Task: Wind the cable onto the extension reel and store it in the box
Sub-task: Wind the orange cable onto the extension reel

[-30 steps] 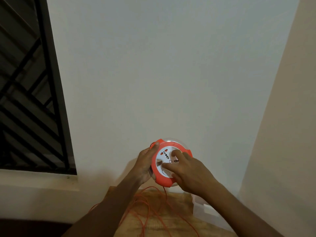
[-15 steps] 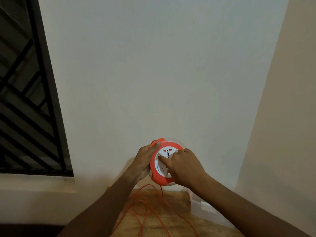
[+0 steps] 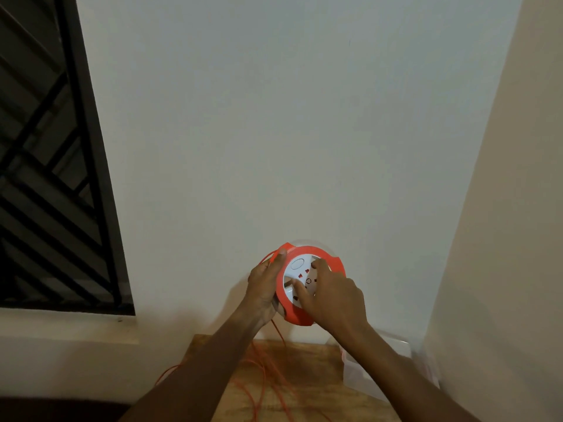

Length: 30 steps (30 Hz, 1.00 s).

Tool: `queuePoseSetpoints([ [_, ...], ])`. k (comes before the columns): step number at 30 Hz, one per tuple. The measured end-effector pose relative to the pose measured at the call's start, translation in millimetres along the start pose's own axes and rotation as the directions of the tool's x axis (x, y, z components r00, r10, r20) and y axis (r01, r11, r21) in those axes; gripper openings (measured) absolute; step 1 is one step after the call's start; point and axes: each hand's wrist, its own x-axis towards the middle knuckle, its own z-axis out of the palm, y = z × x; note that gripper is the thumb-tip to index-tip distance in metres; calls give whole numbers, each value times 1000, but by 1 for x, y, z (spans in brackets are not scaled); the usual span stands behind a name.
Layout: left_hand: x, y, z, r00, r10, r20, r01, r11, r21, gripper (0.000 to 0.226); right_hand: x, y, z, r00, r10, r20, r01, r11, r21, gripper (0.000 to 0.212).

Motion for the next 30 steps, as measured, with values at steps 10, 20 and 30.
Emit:
queuePoseSetpoints([
  [10, 5, 13, -9, 995, -33, 94, 30, 999, 40, 63, 3, 19, -21, 788, -592, 167, 611, 721, -328, 60],
  [20, 7, 19, -5, 991, -55, 123, 50, 998, 44, 67, 17, 17, -23, 747, -569, 344, 660, 575, -483, 78],
  [30, 17, 11, 9, 998, 15, 55, -17, 999, 28, 72, 28, 6, -7, 998, 29, 60, -34, 997, 75, 75],
])
